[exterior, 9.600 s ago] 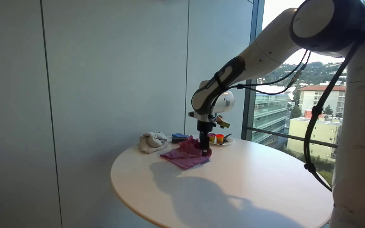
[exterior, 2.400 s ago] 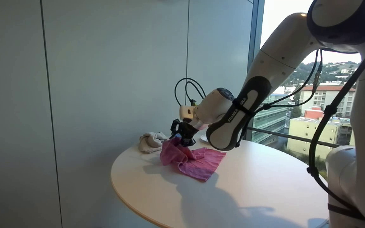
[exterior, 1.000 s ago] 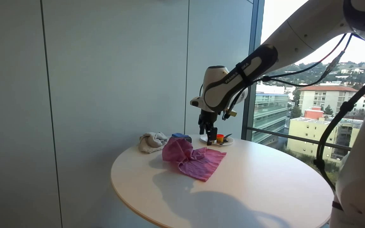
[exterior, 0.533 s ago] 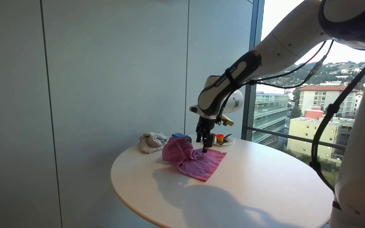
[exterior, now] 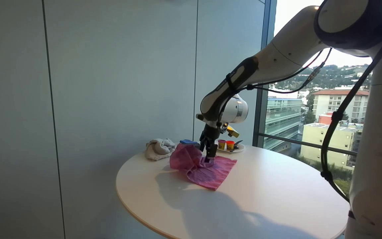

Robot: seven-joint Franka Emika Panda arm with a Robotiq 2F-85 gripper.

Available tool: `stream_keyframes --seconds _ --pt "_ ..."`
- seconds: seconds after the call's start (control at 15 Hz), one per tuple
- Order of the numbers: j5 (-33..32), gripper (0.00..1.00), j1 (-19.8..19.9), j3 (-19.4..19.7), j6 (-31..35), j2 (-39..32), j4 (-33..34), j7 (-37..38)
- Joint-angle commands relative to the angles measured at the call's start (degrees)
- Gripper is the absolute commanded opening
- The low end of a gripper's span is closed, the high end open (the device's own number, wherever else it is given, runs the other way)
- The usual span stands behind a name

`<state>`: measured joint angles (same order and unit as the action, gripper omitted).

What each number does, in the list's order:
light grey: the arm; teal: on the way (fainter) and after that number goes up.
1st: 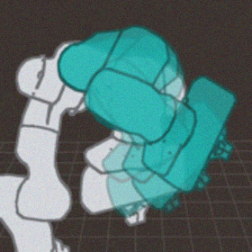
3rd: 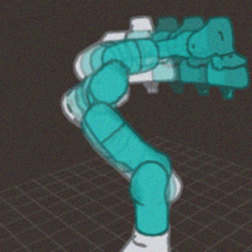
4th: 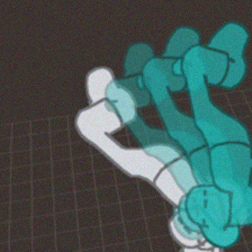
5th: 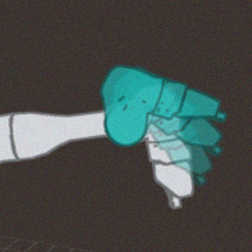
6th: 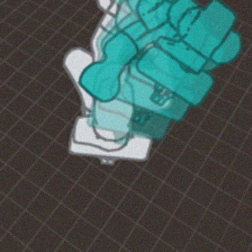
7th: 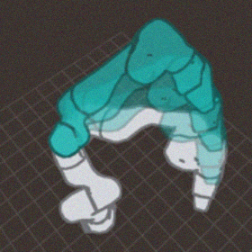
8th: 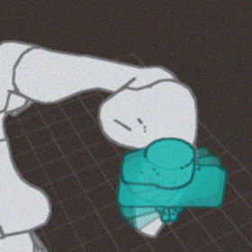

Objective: Unfold the pink t-shirt.

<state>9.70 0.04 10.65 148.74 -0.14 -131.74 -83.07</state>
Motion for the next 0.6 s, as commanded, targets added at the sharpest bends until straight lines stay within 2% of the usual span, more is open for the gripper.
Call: stream_keyframes --seconds 0.0,0.07,0.2,0.33,0.4,0.53 --pt "3.49 0.97 2.54 -2.26 0.51 -2.97 2.9 -3.37" --pt "3.45 0.91 3.02 -2.55 0.0 -3.54 3.37 -3.23" --pt "2.82 0.91 3.92 -3.03 0.18 -4.8 4.08 -1.9" --pt "3.64 0.79 4.86 -3.67 -0.54 -5.77 4.85 -2.53" --pt "4.21 0.63 5.28 -4.1 -0.5 -6.01 4.99 -3.11" --pt "4.68 0.52 5.97 -4.9 0.12 -6.34 5.1 -3.64"
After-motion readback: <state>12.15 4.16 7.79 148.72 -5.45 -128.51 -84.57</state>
